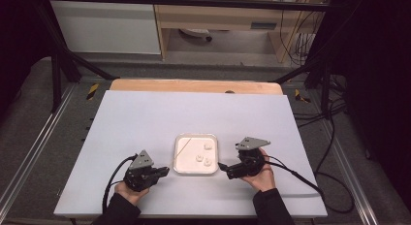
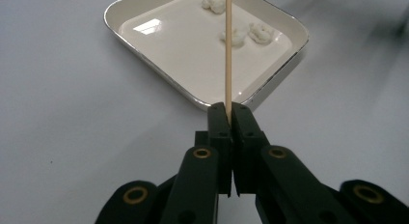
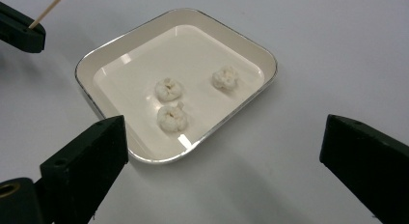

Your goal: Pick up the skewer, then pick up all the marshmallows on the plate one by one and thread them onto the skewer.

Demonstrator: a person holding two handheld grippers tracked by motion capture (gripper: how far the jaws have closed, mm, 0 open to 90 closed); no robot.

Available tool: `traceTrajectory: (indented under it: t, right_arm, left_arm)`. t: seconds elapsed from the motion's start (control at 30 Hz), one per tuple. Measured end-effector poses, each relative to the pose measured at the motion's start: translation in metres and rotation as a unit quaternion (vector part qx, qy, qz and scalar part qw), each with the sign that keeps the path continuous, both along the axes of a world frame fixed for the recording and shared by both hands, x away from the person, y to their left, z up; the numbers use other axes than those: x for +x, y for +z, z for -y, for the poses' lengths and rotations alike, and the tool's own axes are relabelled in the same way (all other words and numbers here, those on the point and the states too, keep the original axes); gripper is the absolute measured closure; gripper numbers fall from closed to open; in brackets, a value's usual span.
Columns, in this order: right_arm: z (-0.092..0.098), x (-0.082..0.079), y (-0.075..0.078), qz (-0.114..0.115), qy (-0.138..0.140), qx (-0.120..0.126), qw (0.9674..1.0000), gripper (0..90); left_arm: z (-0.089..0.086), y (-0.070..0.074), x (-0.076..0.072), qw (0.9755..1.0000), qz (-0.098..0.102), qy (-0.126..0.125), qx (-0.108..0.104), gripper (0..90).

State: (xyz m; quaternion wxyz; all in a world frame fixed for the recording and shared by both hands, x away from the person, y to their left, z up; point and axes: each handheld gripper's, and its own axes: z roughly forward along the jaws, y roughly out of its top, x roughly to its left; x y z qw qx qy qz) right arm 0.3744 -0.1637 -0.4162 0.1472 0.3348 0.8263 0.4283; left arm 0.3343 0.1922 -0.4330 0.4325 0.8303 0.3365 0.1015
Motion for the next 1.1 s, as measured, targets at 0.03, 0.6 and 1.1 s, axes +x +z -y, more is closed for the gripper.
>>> traceTrajectory:
  t: [0.03,0.6,1.1]
  right_arm:
    - [-0.002,0.002,0.0,-0.002,-0.001,0.0,1.0,3.4]
    - [-0.029,0.033,0.0,-0.019,-0.028,0.014,0.9993,4.8]
    - [-0.049,0.056,-0.009,-0.029,-0.01,0.006,0.9995,34.4]
  left_arm:
    - [0.0,0.0,0.0,1.0,-0.001,0.0,-0.001,88.1]
    - [0.0,-0.003,-0.002,1.0,0.002,-0.001,-0.007,88.1]
    - [0.001,-0.004,-0.002,0.9999,0.004,0.003,-0.011,88.1]
